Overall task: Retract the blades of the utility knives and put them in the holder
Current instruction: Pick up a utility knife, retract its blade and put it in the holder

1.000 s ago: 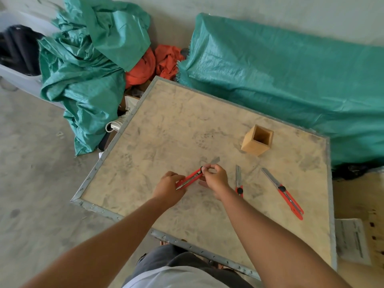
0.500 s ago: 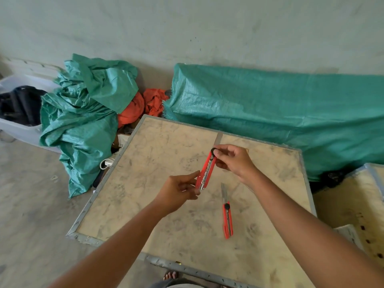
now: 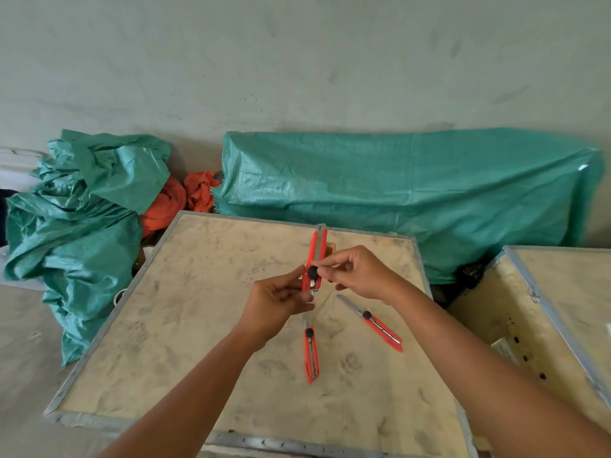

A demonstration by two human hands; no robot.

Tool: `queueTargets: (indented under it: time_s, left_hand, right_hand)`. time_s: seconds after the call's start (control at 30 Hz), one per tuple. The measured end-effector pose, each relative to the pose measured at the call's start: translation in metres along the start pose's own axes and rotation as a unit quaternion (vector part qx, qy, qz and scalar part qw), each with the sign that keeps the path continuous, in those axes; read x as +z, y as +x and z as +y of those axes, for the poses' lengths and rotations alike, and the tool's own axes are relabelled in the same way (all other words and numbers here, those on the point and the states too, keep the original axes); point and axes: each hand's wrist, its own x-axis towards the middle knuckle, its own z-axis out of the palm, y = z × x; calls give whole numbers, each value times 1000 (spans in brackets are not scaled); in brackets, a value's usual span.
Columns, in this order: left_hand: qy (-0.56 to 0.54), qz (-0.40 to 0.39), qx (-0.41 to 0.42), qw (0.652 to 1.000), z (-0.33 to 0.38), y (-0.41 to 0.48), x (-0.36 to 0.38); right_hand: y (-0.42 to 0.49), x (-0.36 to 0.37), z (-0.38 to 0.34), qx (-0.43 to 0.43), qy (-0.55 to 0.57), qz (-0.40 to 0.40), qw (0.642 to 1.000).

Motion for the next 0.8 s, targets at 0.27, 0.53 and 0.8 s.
queueTargets:
  time_s: [0.27, 0.53, 0.8]
  left_hand:
    - [-4, 12, 8, 1000, -1, -5, 47]
    - [-5, 33, 17, 999, -1, -8, 75]
    - [2, 39, 15, 999, 2, 1, 71]
  right_hand:
    - [-27, -27, 18, -35, -13, -7, 999]
    - [-36, -42, 34, -58, 23, 9, 998]
    - [-21, -38, 36, -72, -19, 60, 995]
